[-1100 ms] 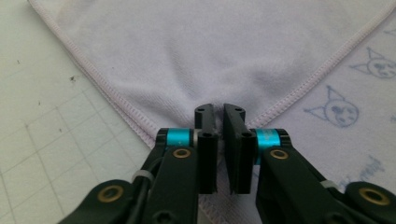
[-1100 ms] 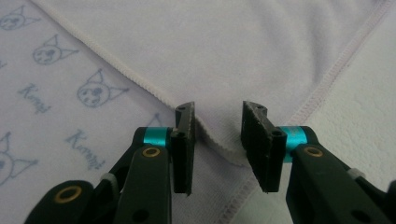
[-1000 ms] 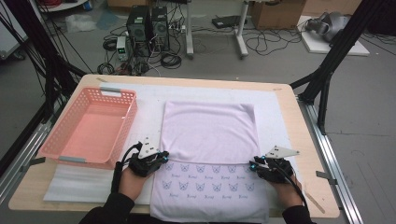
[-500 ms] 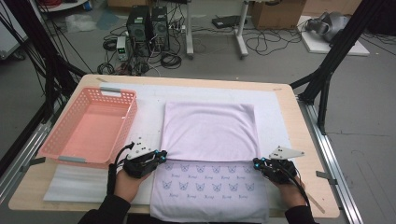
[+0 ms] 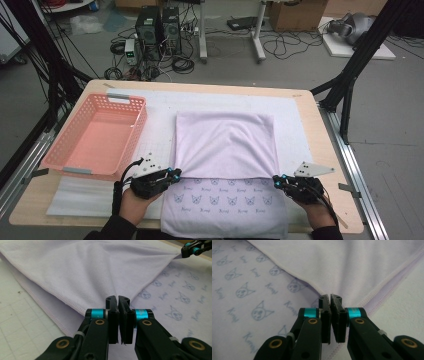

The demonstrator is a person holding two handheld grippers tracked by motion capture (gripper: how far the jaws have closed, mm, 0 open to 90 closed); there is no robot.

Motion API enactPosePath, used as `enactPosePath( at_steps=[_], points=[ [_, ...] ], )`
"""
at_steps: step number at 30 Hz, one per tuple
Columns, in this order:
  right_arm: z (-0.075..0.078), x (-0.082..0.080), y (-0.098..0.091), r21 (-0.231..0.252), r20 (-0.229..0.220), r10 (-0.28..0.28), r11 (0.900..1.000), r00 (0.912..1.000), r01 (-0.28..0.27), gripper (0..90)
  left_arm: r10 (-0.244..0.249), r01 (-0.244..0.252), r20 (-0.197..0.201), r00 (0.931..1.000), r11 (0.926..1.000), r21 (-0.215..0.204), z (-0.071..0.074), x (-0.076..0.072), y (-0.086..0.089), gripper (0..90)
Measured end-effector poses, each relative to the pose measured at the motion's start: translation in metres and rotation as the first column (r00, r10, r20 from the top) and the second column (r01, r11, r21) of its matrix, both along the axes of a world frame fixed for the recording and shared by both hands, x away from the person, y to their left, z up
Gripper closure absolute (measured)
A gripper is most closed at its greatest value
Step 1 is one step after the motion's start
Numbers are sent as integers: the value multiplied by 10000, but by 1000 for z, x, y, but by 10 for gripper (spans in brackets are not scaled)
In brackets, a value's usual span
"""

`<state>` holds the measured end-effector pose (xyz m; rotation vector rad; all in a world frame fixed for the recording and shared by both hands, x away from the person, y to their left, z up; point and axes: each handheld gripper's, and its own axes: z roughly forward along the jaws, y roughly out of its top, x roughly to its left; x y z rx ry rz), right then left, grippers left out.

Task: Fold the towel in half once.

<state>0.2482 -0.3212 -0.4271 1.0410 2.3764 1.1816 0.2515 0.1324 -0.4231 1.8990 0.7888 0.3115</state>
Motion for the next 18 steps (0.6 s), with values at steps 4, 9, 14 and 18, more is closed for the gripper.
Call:
enactPosePath(
  at_steps=[4,9,14,18],
  points=[
    [3,-8,0,-47,-19,178,9998,9998,-178,867,-161,161,-33,9999,9999,31,2,-6,-1,863],
    [3,-17,-7,-82,-165,209,9997,9996,-210,868,-139,139,-114,9998,9999,-12,3,-12,4,863],
    [7,-26,-11,145,-175,340,9993,9993,-337,869,-373,371,-187,9991,9993,-79,6,-22,10,864],
    [9,-35,-10,-12,-333,601,9982,9976,-602,870,-503,500,-289,9983,9987,-113,8,-31,13,864]
  ],
)
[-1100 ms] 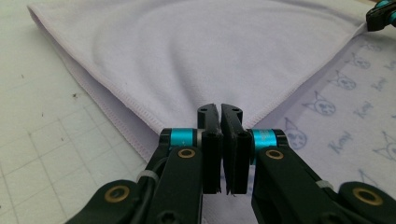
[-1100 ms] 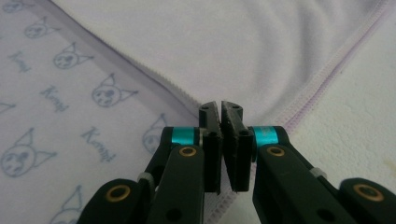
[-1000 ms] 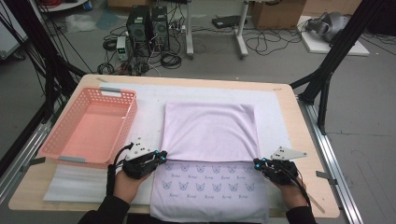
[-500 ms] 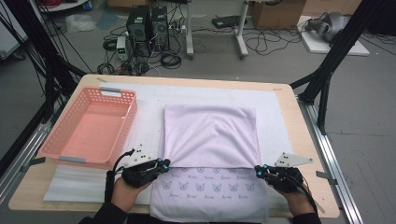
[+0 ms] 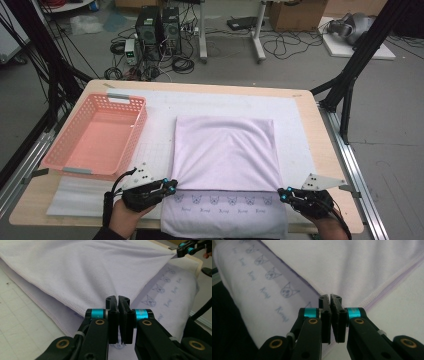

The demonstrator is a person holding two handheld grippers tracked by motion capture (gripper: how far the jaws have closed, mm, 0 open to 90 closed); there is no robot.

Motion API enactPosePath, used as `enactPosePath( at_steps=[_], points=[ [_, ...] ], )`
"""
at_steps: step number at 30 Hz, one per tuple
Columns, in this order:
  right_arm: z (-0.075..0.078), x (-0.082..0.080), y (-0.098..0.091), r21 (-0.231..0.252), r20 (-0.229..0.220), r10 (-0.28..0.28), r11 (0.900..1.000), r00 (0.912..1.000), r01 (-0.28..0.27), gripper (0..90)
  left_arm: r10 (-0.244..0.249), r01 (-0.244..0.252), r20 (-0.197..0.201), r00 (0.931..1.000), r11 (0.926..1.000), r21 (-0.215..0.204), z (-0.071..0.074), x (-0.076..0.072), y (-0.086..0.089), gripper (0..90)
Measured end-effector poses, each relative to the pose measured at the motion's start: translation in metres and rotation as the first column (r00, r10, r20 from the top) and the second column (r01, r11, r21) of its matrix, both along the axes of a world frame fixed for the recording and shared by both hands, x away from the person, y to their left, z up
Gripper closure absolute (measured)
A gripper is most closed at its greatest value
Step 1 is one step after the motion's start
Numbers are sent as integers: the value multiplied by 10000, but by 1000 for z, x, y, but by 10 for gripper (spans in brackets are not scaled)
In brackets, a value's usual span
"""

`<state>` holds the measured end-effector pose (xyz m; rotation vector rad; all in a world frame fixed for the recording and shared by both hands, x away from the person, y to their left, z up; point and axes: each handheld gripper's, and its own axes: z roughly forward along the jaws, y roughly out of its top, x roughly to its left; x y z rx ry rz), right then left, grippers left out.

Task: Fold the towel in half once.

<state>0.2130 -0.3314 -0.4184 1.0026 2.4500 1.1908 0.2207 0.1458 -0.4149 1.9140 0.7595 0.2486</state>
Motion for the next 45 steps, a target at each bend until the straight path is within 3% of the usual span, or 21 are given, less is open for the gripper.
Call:
enactPosePath(
  at_steps=[8,21,22,23,24,25,28,33,37,41,45],
  points=[
    [4,-22,-2,4,-156,355,9994,9992,-355,870,-204,207,-298,9993,9997,93,-2,-13,6,863],
    [3,-41,3,-248,-602,757,9967,9953,-773,869,-470,515,-805,9956,9972,547,-9,-29,9,854],
    [3,-40,3,-249,-592,759,9967,9954,-775,865,-355,406,-846,9958,9974,592,-10,-26,8,809],
    [2,-39,3,-269,-557,696,9971,9960,-712,842,-355,406,-846,9958,9974,592,-10,-26,8,690],
    [1,-36,3,-218,-490,427,9988,9979,-438,735,46,-3,-948,9955,9990,443,-10,-20,8,588],
    [0,-33,2,-79,-521,164,9998,9985,-168,676,219,-186,-879,9959,9991,384,-10,-17,8,546],
    [1,-23,-2,111,-401,-681,9976,9969,686,623,595,-586,-732,9955,9982,154,-8,-6,9,433],
    [2,2,-5,244,76,-1798,9834,9837,1796,612,1005,-1006,-280,9945,9949,-36,1,23,7,426],
    [1,26,-2,324,376,-2149,9764,9759,2137,615,1388,-1389,-21,9903,9902,-148,4,49,1,423],
    [0,50,0,475,456,-2491,9678,9674,2470,600,1543,-1543,-15,9880,9878,-227,2,69,-5,415],
    [1,74,1,559,580,-2793,9595,9585,2762,565,2085,-2084,-5,9780,9775,-316,0,94,-12,399]
  ],
)
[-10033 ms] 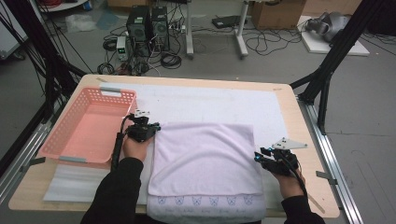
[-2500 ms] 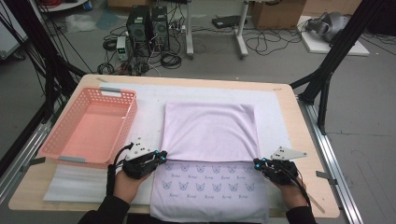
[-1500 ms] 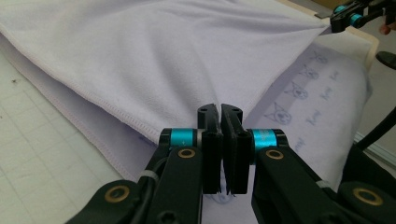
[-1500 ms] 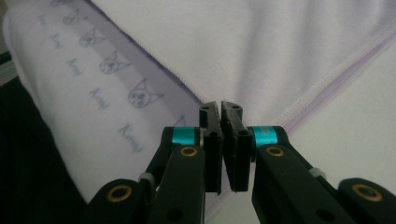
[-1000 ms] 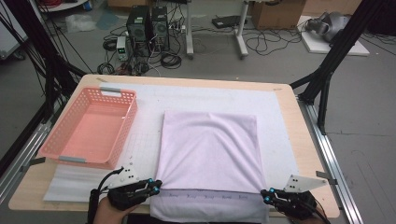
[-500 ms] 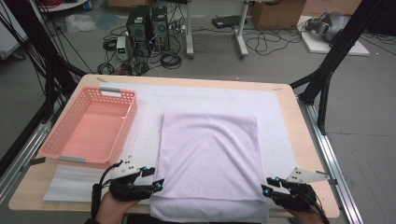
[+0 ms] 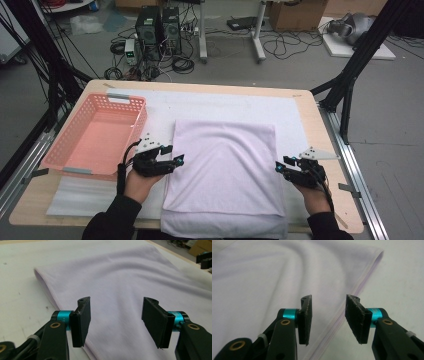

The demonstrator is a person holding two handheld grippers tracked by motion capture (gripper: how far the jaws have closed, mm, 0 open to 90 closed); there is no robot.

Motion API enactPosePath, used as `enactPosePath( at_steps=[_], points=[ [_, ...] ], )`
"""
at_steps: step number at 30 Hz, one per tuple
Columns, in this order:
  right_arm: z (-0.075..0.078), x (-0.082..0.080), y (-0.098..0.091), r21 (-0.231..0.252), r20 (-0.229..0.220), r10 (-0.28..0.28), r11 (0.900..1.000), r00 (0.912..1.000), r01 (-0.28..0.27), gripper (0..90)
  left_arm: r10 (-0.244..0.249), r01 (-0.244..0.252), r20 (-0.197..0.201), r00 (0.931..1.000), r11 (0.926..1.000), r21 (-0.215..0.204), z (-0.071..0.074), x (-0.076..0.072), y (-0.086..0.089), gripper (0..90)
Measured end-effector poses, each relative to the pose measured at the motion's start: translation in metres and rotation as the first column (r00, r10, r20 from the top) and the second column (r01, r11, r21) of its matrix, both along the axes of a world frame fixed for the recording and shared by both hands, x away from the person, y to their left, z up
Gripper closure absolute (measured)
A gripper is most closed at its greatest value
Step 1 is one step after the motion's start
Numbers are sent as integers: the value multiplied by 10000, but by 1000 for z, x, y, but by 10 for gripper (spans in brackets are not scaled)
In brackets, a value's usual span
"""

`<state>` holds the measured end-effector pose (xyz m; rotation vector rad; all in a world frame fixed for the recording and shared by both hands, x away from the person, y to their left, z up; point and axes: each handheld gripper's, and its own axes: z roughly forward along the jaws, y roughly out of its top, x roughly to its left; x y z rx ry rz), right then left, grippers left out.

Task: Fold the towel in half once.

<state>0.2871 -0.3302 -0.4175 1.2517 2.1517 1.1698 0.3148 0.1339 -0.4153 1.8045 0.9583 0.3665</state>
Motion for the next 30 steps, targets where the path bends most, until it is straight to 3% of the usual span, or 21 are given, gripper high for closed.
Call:
enactPosePath(
  at_steps=[2,6,8,11,16,18,20,23,26,30],
  points=[
    [1,13,0,13,41,-156,9999,9999,156,571,160,-160,-48,9999,9999,-32,0,6,-1,395],
    [2,38,1,-36,7,-380,9993,9993,380,597,866,-867,-129,9962,9962,-64,2,36,-11,408],
    [2,49,2,-85,10,-539,9985,9985,539,594,1183,-1176,-296,9925,9928,246,0,50,-15,414],
    [1,65,2,-140,60,-880,9960,9961,880,588,1724,-1702,-538,9836,9845,433,-6,71,-18,425],
    [-3,88,2,-15,-13,-1404,9901,9901,1404,623,2410,-2357,-575,9688,9681,855,-15,101,-18,444],
    [-8,98,3,-130,-230,-1482,9889,9887,1480,631,2506,-2405,-891,9640,9643,1111,-20,110,-16,465],
    [-14,108,5,-92,-502,-1537,9881,9868,1535,648,2593,-2466,-971,9609,9609,1259,-24,114,-16,465],
    [-22,118,7,-317,-848,-1571,9874,9839,1549,867,2588,-2482,-908,9616,9620,1133,-26,117,-16,462],
    [-24,123,2,-555,-929,-1551,9871,9835,1504,881,2588,-2491,-883,9619,9624,1081,-24,120,-17,453],
    [-24,124,-4,-982,-680,-2145,9733,9744,2074,883,2604,-2501,-763,9625,9604,1227,-21,128,-18,439]
  ],
)
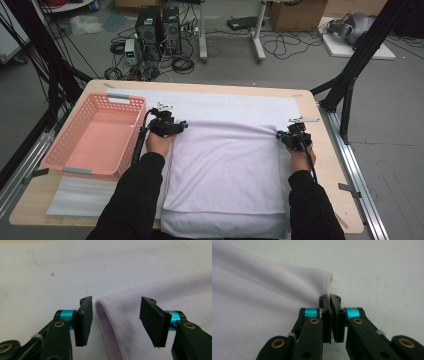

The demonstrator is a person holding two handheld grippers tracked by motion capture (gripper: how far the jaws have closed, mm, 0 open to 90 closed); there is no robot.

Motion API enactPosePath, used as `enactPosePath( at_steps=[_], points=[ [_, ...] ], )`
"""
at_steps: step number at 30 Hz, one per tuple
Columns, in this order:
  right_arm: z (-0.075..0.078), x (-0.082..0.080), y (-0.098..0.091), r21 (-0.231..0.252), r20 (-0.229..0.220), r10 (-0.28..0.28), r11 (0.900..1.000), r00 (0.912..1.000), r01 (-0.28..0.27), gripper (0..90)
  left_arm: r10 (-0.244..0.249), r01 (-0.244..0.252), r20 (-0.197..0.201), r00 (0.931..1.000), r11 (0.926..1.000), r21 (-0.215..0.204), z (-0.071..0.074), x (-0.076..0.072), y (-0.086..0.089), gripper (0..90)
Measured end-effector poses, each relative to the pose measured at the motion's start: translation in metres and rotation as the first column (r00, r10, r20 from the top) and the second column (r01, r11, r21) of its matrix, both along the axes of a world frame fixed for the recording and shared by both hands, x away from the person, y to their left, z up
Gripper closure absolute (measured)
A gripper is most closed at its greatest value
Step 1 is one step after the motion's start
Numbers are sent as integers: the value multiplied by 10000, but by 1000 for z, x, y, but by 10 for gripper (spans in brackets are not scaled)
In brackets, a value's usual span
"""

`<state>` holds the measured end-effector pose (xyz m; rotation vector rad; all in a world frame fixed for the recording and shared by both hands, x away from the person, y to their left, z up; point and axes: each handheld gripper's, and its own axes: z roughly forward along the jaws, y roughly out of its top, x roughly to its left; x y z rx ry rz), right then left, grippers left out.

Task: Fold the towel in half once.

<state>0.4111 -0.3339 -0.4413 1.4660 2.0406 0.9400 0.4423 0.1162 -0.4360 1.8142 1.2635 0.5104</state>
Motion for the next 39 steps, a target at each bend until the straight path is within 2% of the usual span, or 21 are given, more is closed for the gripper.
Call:
enactPosePath(
  at_steps=[2,3,4,6,10,12,14,16,18,19,20,21,23,24,27,31,33,35,36,37,39],
  points=[
    [-2,1,5,-130,-41,132,9998,9999,-133,837,97,-97,-132,9999,9999,-27,-1,5,1,432],
    [-1,2,6,-164,77,40,9999,10000,-38,708,142,-143,-208,9997,9999,-51,-1,8,1,423],
    [-1,3,5,14,266,-189,9998,9995,188,640,148,-149,-227,9996,9999,-74,-2,10,2,420],
    [2,6,-1,661,395,-501,9967,9980,474,590,108,-114,-363,9993,9998,-172,-4,15,1,411],
    [3,19,-6,1069,405,-438,9935,9982,392,529,-99,84,-702,9975,9997,-218,-14,22,1,412],
    [2,26,-3,1044,399,-167,9945,9991,124,513,-162,158,-499,9986,9998,-77,-15,22,0,419],
    [-2,33,3,909,273,184,9956,9995,-208,512,-311,321,-368,9988,9991,279,-15,22,-1,458],
    [-6,38,9,876,80,423,9952,9991,-428,515,-418,427,-305,9987,9987,284,-15,22,-1,530],
    [-9,40,12,644,62,430,9970,9991,-433,549,-878,886,-306,9957,9958,245,-16,22,-2,682],
    [-9,40,12,635,71,411,9971,9991,-414,588,-1179,1190,-297,9926,9922,377,-15,21,-3,815],
    [-9,40,11,643,83,499,9967,9987,-503,681,-1169,1182,-326,9926,9922,406,-15,21,-4,826],
    [-9,39,10,843,-21,741,9937,9973,-736,788,-1094,1102,-432,9931,9937,180,-15,22,-3,835],
    [-7,39,12,760,-19,1107,9910,9938,-1103,848,-897,888,-641,9939,9959,-169,-14,25,0,845],
    [-6,40,13,553,11,1251,9906,9921,-1250,856,-746,747,-613,9953,9972,-15,-13,26,2,848],
    [-2,44,10,171,307,1147,9932,9929,-1153,866,-498,497,-365,9981,9988,-44,-4,32,4,850],
    [7,53,13,-205,1136,1093,9940,9875,-1076,865,-268,268,2,9996,9996,-4,14,46,5,850],
    [12,59,14,-293,1439,1038,9945,9841,-1006,865,-168,169,250,9995,9999,-26,20,53,5,849],
    [16,67,15,-285,1540,867,9961,9843,-833,865,-15,38,789,9969,9995,-300,22,57,6,848],
    [17,71,15,-226,1641,779,9969,9834,-752,865,107,-73,691,9976,9988,-488,21,60,7,848],
    [19,73,16,-274,1882,689,9975,9797,-649,865,104,-73,630,9980,9988,-491,21,63,7,848],
    [20,80,19,-376,1794,563,9980,9822,-503,864,8,25,1038,9946,9995,-316,23,65,5,847]
  ],
)
